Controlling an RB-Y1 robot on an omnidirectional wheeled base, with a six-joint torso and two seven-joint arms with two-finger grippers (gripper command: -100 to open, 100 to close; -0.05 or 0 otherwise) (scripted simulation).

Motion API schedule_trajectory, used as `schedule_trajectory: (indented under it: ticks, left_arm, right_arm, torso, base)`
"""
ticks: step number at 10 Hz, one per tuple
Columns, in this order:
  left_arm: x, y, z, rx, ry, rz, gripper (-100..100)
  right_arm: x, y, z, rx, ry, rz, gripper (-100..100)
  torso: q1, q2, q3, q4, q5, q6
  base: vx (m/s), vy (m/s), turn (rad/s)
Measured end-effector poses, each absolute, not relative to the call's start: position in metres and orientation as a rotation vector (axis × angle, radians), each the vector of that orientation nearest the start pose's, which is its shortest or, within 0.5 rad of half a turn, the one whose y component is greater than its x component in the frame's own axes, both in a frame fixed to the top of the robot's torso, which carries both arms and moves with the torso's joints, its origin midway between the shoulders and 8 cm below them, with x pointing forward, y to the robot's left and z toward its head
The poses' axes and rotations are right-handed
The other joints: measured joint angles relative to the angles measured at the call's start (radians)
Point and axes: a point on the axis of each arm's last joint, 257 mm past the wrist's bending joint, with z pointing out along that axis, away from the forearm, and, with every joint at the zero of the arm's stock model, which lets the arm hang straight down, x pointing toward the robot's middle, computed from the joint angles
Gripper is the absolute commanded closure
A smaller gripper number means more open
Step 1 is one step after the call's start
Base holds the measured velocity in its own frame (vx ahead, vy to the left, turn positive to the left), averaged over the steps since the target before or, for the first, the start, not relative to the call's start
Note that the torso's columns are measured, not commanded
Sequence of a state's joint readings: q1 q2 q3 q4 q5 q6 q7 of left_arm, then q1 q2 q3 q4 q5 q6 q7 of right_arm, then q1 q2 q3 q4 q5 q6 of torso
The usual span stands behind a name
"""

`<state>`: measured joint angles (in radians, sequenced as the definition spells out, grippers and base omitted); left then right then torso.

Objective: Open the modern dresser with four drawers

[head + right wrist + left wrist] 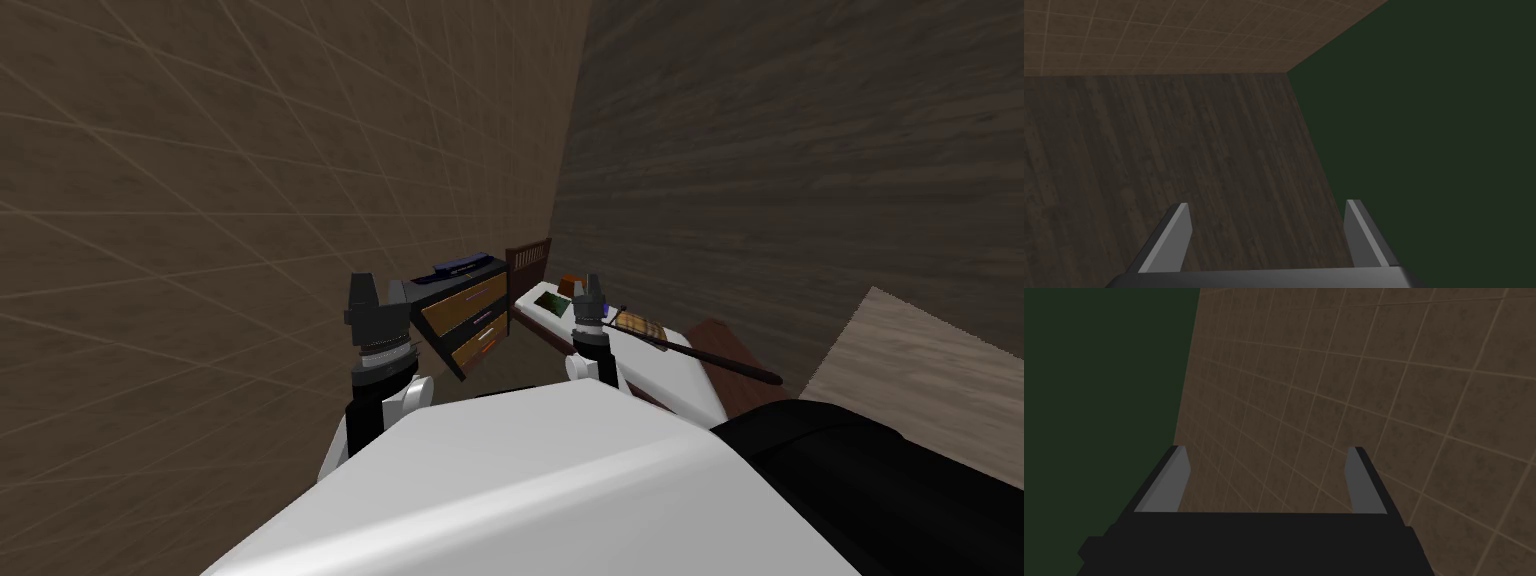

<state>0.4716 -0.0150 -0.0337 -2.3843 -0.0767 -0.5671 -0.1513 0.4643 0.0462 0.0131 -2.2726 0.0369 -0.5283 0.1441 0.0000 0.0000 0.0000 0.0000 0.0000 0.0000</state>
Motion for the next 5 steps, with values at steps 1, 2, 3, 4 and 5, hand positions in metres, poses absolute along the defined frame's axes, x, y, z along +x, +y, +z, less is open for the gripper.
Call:
schedule_trajectory:
  ticks: [1, 2, 3, 4, 5]
  left_arm:
    - [0.3106, 0.2505, 0.0886, -0.419, 0.53, -1.19, 0]
    - [0.3105, 0.2505, 0.0886, -0.419, 0.53, -1.19, 0]
    - [0.3105, 0.2505, 0.0886, -0.419, 0.53, -1.19, 0]
    - [0.3105, 0.2505, 0.0886, -0.419, 0.529, -1.19, 0]
    - [0.3105, 0.2505, 0.0887, -0.419, 0.529, -1.19, 0]
  right_arm:
    - [0.3434, -0.2705, 0.0382, 0.575, 0.592, 1.18, 0]
    - [0.3434, -0.2705, 0.0382, 0.575, 0.591, 1.18, 0]
    - [0.3434, -0.2705, 0.0383, 0.575, 0.591, 1.18, 0]
    - [0.3434, -0.2705, 0.0383, 0.575, 0.591, 1.18, 0]
    - [0.3434, -0.2705, 0.0383, 0.575, 0.591, 1.18, 0]
  torso:
    - [0.0, 0.04, -0.082, 0.041, 0.0, 0.0]
    - [0.0, 0.104, -0.209, 0.105, 0.0, 0.0]
    - [0.0, 0.175, -0.351, 0.176, 0.0, 0.0]
    - [0.0, 0.248, -0.497, 0.248, 0.0, 0.0]
    - [0.0, 0.322, -0.644, 0.322, 0.0, 0.0]
  base:
    - [0.0, 0.0, 0.0]
    - [0.0, 0.0, 0.0]
    - [0.0, 0.0, 0.0]
    - [0.0, 0.0, 0.0]
    - [0.0, 0.0, 0.0]
